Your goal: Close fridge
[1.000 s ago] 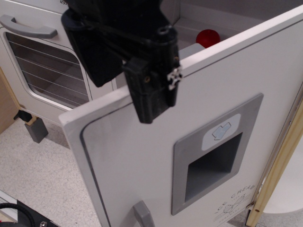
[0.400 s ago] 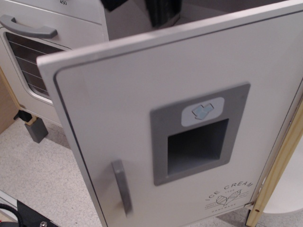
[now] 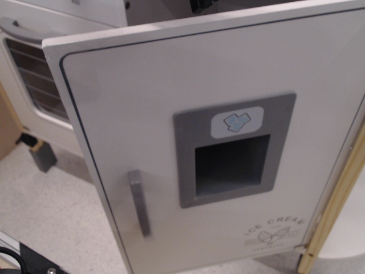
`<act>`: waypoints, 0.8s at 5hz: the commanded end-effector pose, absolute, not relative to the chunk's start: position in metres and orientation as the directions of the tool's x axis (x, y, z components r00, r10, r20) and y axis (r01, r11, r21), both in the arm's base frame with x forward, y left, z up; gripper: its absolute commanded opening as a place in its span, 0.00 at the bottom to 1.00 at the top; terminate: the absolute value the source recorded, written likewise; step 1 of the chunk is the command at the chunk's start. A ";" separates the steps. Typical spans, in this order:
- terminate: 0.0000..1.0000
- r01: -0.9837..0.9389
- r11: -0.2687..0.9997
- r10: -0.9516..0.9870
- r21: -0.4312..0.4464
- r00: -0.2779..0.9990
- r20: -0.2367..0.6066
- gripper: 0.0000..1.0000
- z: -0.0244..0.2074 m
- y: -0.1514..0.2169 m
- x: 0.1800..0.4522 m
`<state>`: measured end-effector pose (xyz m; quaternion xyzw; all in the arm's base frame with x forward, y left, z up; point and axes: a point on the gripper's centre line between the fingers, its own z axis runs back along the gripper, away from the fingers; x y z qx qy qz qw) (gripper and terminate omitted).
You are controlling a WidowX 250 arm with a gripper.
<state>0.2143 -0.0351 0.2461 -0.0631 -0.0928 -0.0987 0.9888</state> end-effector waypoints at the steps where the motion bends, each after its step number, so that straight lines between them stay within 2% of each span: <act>1: 0.00 0.269 0.960 -0.248 -0.080 0.946 0.206 1.00 0.230 -0.046 0.166; 2: 0.00 0.271 0.960 -0.249 -0.074 0.943 0.222 1.00 0.224 -0.038 0.158; 3: 0.00 0.265 0.963 -0.251 -0.041 0.945 0.212 1.00 0.205 -0.035 0.157; 4: 0.00 0.239 0.971 -0.231 -0.018 0.953 0.198 1.00 0.183 -0.033 0.175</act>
